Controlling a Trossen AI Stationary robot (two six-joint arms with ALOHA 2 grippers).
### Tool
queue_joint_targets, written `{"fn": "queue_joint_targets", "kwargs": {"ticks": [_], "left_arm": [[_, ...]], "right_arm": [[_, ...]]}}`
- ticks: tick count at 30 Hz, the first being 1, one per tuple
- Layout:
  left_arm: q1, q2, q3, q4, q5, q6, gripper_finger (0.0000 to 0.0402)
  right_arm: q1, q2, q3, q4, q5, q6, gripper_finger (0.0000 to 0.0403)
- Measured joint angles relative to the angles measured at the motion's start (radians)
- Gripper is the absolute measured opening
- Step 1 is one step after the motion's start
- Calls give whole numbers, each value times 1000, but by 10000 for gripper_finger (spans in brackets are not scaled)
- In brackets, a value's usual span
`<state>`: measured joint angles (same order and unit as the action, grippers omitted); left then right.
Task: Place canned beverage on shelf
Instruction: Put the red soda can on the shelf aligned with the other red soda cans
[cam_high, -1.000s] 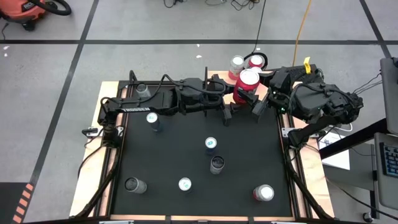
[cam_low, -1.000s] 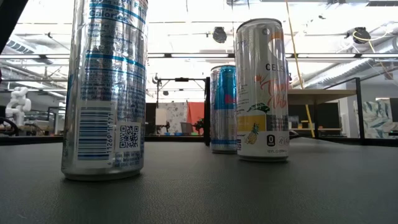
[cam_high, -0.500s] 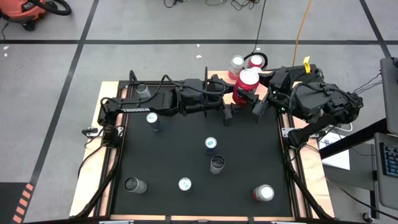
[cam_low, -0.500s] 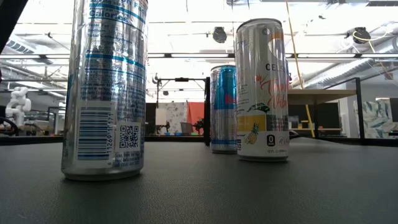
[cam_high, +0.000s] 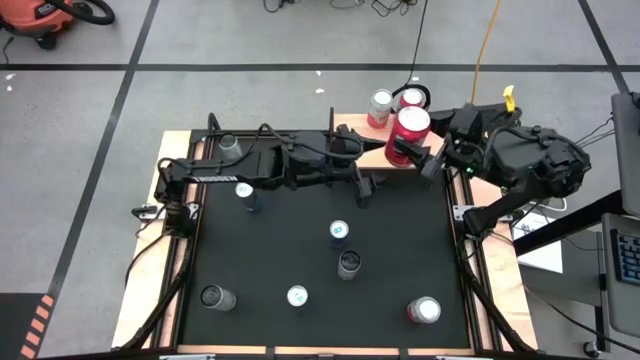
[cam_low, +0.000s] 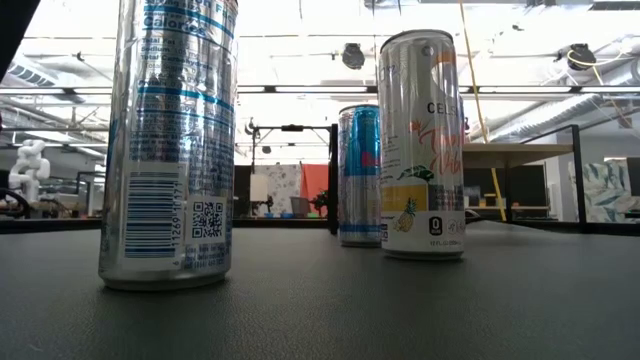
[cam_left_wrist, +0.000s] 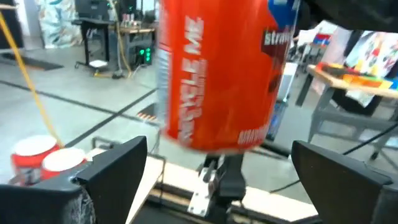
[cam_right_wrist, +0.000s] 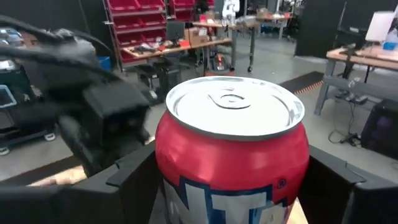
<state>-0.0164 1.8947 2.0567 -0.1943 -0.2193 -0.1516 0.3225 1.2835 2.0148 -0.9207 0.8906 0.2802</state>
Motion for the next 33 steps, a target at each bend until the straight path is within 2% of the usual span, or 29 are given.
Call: {"fn": "queue_joint_targets", "kwargs": {"ticks": [7, 12, 16, 20, 27, 33], "left_arm": [[-4, -59, 0, -228, -34, 0, 399], [-11, -99, 0, -329, -36, 0, 399], [-25, -123, -1, -400, -51, -3, 400], [-40, -142, 0, -468, -53, -51, 400], [-75, -148, 0, -572, -56, -106, 400], [-97, -148, 0, -583, -60, -109, 400]], "right_arm": [[0, -52, -13, -243, 28, 166, 283], [24, -136, -172, -275, 49, 270, 283], [49, -225, -392, -160, 62, 300, 283], [58, -318, -624, 25, 97, 256, 283], [57, -480, -983, 259, 243, 228, 283], [57, -586, -1220, 465, 391, 189, 283]]}}
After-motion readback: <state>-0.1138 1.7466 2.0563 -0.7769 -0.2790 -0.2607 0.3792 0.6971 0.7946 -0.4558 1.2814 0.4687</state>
